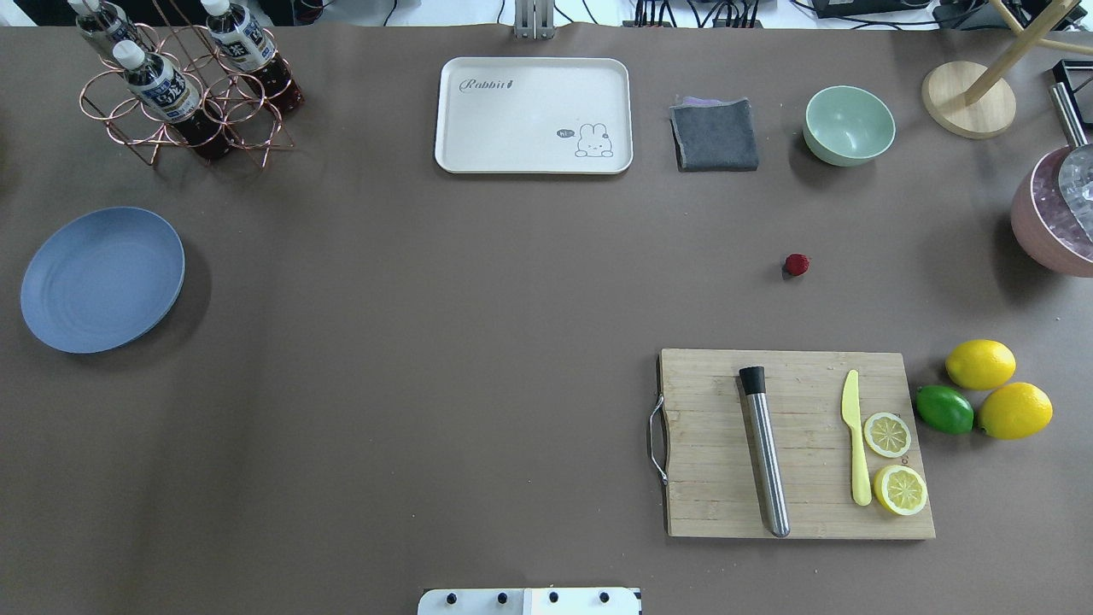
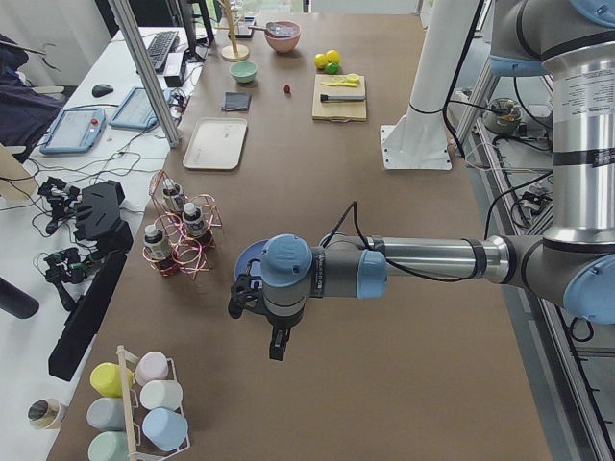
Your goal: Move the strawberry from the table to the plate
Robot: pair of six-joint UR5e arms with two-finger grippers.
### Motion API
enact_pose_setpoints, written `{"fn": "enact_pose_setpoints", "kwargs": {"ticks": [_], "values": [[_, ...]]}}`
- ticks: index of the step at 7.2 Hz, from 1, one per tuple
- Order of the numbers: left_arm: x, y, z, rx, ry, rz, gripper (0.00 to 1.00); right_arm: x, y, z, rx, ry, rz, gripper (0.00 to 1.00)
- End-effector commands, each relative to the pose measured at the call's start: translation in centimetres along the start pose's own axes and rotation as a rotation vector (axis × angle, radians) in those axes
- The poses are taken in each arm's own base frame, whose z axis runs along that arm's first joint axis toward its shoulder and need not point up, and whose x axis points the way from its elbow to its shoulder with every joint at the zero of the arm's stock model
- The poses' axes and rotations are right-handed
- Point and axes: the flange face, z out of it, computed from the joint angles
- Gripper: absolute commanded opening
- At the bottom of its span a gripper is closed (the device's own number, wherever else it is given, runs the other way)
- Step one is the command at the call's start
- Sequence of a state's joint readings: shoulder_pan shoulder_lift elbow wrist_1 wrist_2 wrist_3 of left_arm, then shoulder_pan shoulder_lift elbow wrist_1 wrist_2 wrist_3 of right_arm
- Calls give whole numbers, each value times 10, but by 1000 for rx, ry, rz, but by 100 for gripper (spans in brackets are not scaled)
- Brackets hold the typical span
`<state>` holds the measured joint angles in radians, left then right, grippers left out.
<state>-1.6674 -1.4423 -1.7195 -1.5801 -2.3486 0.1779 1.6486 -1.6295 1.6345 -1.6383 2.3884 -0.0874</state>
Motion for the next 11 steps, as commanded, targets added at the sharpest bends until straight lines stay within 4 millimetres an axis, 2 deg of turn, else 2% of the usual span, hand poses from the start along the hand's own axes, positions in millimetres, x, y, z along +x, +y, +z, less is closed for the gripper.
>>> {"fn": "enact_pose_setpoints", "kwargs": {"ticks": [1,7,11], "values": [[2,1,-2,4,-1,4,98,-1,0,0,0,0,-2,100],[4,-2,-4,10,1,2,98,0,0,-1,1,0,-1,100],[15,-12,-18,63,-9,57,98,-1,0,0,0,-1,-3,100]]}}
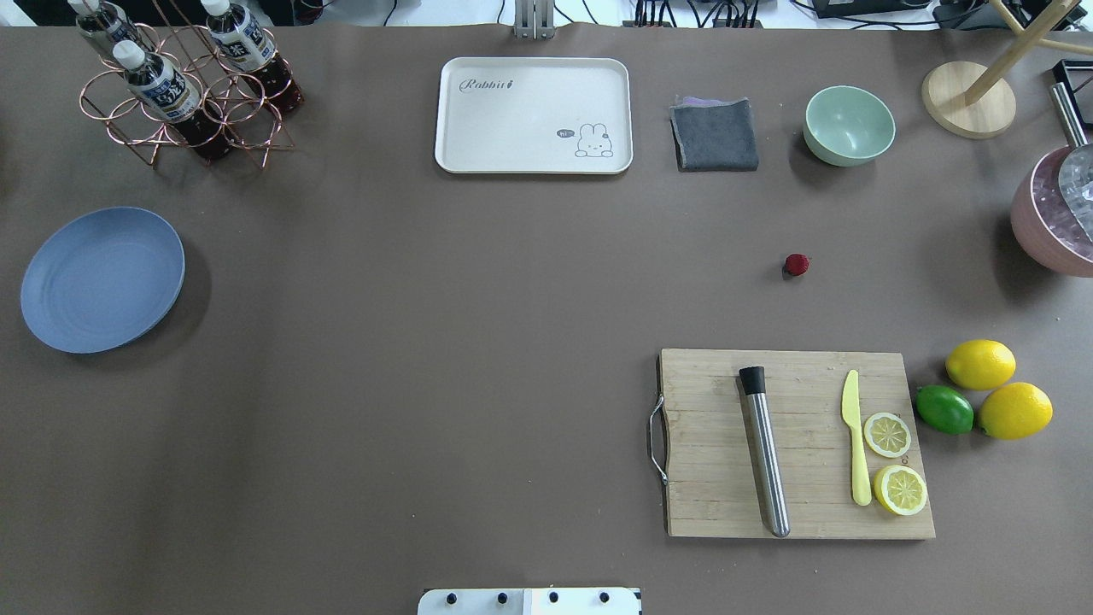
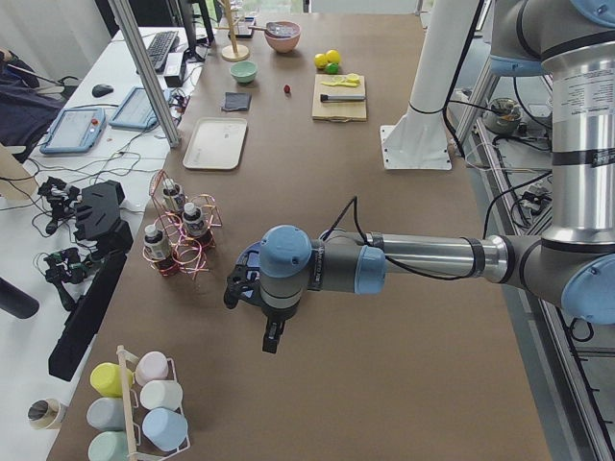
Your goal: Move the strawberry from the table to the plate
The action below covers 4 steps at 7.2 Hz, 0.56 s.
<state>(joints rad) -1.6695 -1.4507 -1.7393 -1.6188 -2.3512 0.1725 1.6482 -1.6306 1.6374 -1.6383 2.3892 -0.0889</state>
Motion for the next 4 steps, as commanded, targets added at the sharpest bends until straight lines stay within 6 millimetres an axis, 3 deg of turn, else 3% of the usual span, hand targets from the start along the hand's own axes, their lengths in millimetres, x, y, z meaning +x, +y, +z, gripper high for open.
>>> {"fn": "enact_pose_setpoints", "kwargs": {"ticks": [1,3,4], "values": [[8,-19,-13,74,-17,68,98,1,0,1,-3,-1,2,100],[-5,-15,4,50,-6,50,98,1,2,1,-2,-1,5,100],[0,-18,0,70,7,70,98,-5,-4,-4,9,2,-8,100]]}}
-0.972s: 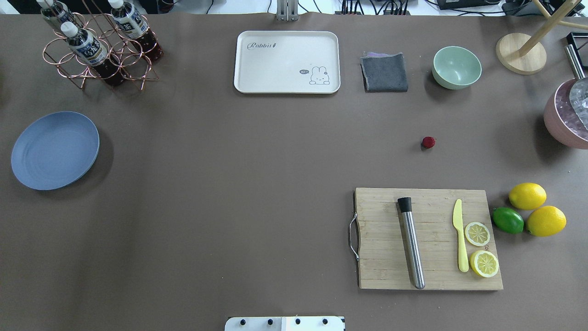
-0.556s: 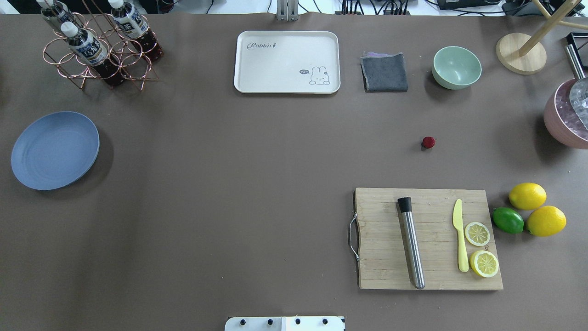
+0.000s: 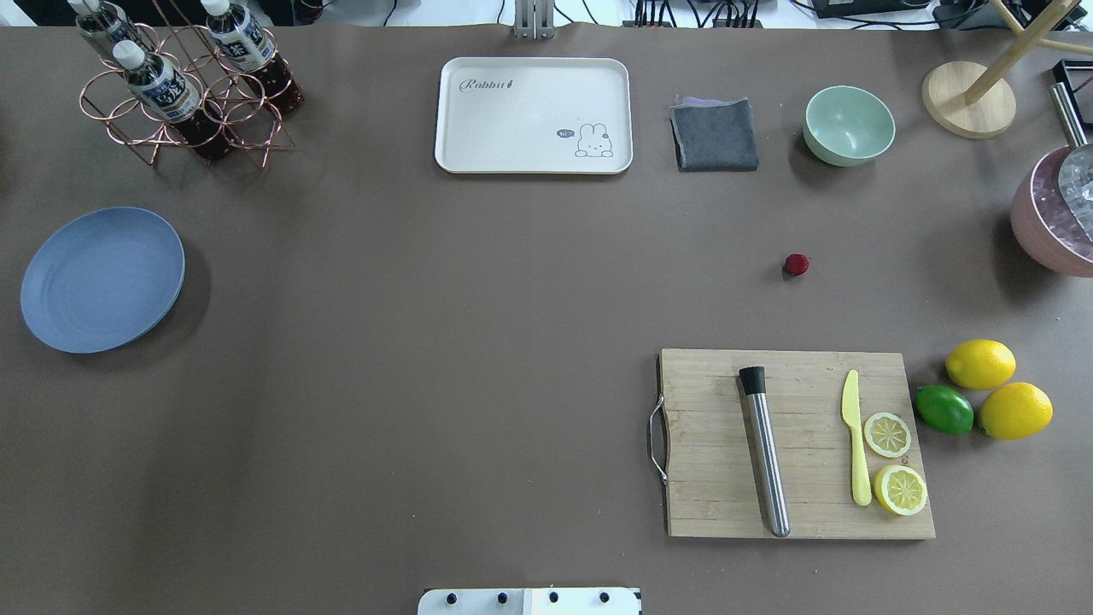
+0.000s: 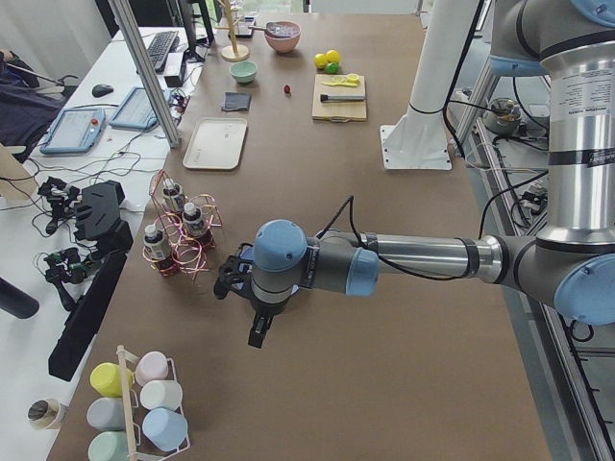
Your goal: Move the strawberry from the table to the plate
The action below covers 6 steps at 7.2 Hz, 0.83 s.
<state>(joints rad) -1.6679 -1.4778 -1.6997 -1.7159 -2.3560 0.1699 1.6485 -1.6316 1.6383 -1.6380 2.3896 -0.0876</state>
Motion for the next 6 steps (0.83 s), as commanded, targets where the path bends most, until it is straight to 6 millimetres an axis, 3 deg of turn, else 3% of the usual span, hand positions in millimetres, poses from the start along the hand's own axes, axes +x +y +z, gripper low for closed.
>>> {"fn": "enact_pose_setpoints", "kwargs": {"ticks": [1,2,3,4,6], "values": [[8,-4,0,32,86,8,98,-18,-12,-15,43,-3,-51,100],[16,-18,-7,66,96,12,98,-31,-20,-23,127,13,-151,100],[30,-46,-2,88,102,77,97,-48,-28,-21,175,40,-244,100],[43,-64,-1,85,107,29,98,-87,-37,-8,156,75,-301,100],[59,-70,13,77,123,-41,98,-180,-40,26,140,119,-210,100]]}}
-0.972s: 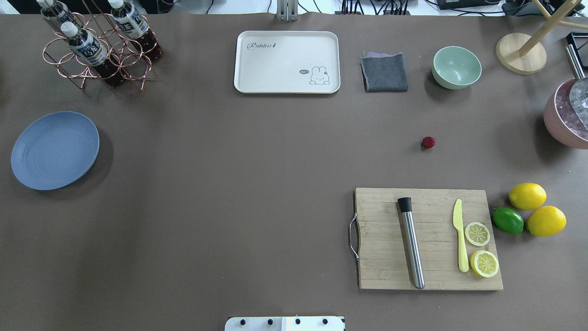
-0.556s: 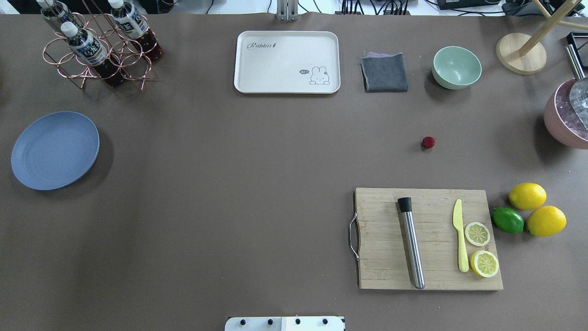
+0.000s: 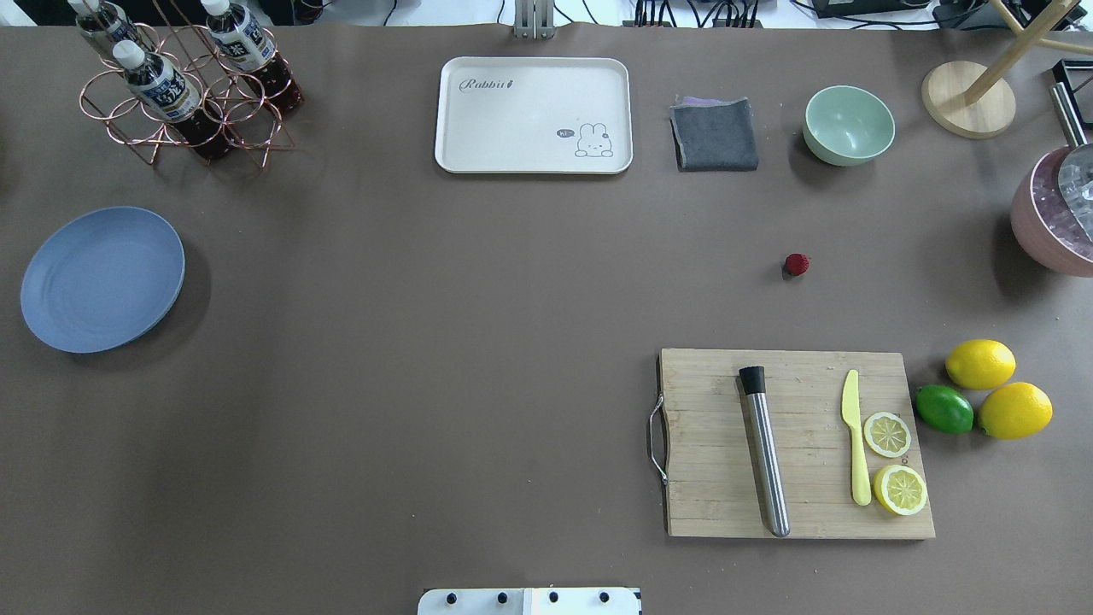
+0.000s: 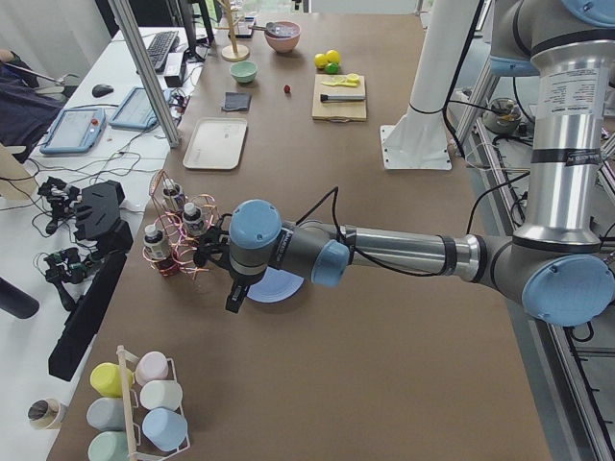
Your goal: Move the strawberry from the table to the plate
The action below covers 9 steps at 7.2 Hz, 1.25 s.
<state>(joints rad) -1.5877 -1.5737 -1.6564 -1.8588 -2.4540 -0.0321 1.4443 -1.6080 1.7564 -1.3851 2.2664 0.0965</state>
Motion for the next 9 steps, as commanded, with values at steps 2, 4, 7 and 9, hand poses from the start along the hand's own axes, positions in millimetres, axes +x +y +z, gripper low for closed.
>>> {"fn": "enact_pose_setpoints", "kwargs": {"ticks": [2,4,7,9], "values": [[24,-11,17,7,22,-58,98,-135,-36,49,-16,2,-23,100],[31,-10,42,-14,-5,-76,98,-217,-47,81,-12,-18,84,100],[5,-16,153,-43,11,-65,98,-240,-50,81,17,-55,68,100],[11,0,196,-90,1,-72,98,-248,-50,75,27,-65,50,100]]}}
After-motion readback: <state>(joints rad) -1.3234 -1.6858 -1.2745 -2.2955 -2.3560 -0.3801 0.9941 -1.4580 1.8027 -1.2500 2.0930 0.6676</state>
